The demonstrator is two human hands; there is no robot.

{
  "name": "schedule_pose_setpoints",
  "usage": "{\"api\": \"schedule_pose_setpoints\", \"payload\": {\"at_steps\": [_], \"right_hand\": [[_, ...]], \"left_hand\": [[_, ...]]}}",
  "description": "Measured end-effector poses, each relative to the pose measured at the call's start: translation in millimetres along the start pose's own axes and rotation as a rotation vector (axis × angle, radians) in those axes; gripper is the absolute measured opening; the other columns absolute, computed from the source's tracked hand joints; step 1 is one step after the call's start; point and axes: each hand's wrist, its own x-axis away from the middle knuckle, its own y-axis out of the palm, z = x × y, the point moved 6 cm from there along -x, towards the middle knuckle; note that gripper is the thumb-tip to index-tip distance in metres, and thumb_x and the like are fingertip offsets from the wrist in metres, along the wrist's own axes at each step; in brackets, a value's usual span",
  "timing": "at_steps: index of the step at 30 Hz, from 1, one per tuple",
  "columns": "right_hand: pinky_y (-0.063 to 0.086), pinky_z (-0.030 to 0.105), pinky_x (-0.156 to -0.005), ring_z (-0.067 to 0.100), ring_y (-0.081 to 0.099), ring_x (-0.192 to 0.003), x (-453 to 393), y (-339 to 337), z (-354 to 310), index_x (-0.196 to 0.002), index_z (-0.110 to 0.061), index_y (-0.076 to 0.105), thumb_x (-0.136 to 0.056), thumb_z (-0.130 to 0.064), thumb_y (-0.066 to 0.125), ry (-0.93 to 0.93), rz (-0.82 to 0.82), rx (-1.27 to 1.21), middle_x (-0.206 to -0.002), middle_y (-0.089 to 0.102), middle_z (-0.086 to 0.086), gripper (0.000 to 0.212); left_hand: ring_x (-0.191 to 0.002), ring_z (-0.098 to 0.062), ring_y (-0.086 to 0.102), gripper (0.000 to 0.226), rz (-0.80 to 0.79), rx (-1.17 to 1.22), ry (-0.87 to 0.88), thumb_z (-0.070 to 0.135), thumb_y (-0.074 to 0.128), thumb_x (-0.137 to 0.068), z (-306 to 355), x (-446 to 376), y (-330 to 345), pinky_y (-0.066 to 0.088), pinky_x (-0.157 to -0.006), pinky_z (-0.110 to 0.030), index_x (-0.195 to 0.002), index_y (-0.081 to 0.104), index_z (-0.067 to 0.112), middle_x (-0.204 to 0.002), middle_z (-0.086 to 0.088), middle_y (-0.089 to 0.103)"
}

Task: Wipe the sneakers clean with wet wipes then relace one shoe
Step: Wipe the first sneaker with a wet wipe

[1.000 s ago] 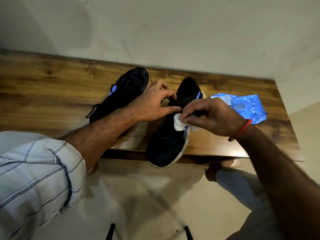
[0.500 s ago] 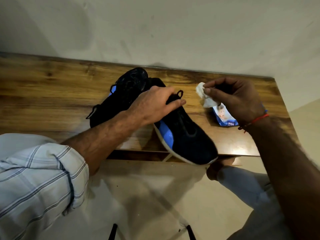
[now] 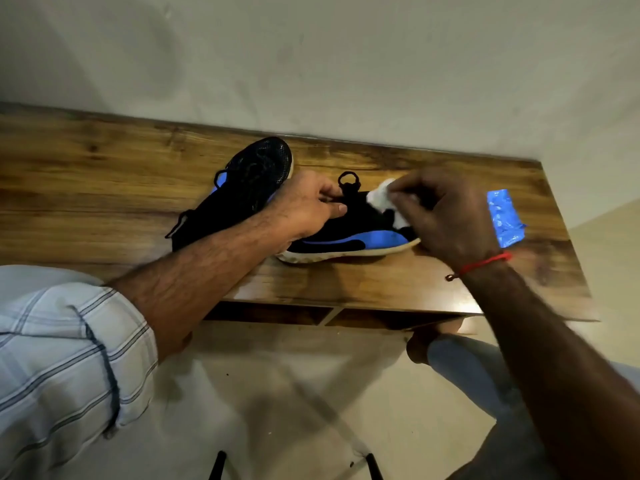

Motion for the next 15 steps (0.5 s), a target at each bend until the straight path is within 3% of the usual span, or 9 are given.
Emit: {"api": "schedule_pose_setpoints", "payload": {"at_steps": [2,4,6,9,12,15], "right_hand": [[0.048,0.021,-0.077,0.014,0.065,-0.082,8,27,-6,-0.090,-0.011,0.076,-0.084,-0.008,0.072,-0.126,-0.127,0.144,-0.089,0.071,0.003,0.007],[0.041,0.018,-0.076,0.023,0.064,-0.081,7,41,11,-0.087,-0.008,0.075,-0.082,-0.003,0.070,-0.132,-0.204,0.262,-0.088,0.069,0.010,0.008],[0.037,0.021,-0.070,0.034,0.063,-0.078,-3,34,36,-0.082,-0.004,0.073,-0.079,-0.005,0.065,-0.051,-0.171,0.340,-0.083,0.065,0.017,0.009],[0.036,0.034,-0.075,0.040,0.059,-0.086,-14,5,66,-0.082,-0.002,0.071,-0.076,-0.015,0.056,0.098,-0.036,0.420,-0.085,0.065,0.023,0.020],[0.035,0.034,-0.075,0.041,0.061,-0.086,-14,-4,68,-0.084,-0.004,0.071,-0.078,-0.008,0.060,0.115,0.062,0.457,-0.084,0.067,0.021,0.012],[0.039,0.029,-0.076,0.034,0.065,-0.085,-7,29,41,-0.086,-0.006,0.074,-0.079,-0.004,0.067,0.044,0.015,0.320,-0.086,0.072,0.014,0.010]], "left_hand": [[-0.098,-0.009,0.069,0.023,0.022,0.037,-0.017,0.011,0.072,-0.091,0,1,-1,0.057,-0.091,-0.030,-0.113,0.071,0.018,-0.108,0.001,0.074],[-0.100,-0.011,0.069,0.030,0.030,0.051,-0.033,0.009,0.073,-0.090,-2,1,0,0.057,-0.091,-0.030,-0.119,0.069,0.014,-0.112,-0.002,0.073],[-0.102,-0.012,0.068,0.033,0.057,0.063,-0.034,0.010,0.075,-0.089,-3,1,-1,0.057,-0.094,-0.035,-0.122,0.069,0.013,-0.112,-0.002,0.072],[-0.098,-0.010,0.067,0.030,0.092,0.061,-0.024,0.012,0.075,-0.090,-4,1,-3,0.058,-0.094,-0.038,-0.119,0.070,0.016,-0.103,0.004,0.070],[-0.103,-0.013,0.067,0.032,0.095,0.044,-0.016,0.014,0.077,-0.088,-5,2,0,0.058,-0.095,-0.039,-0.120,0.070,0.015,-0.110,0.001,0.071],[-0.100,-0.010,0.068,0.029,0.082,0.006,0.014,0.013,0.078,-0.088,-5,5,6,0.057,-0.092,-0.030,-0.116,0.072,0.015,-0.109,0.000,0.073]]}}
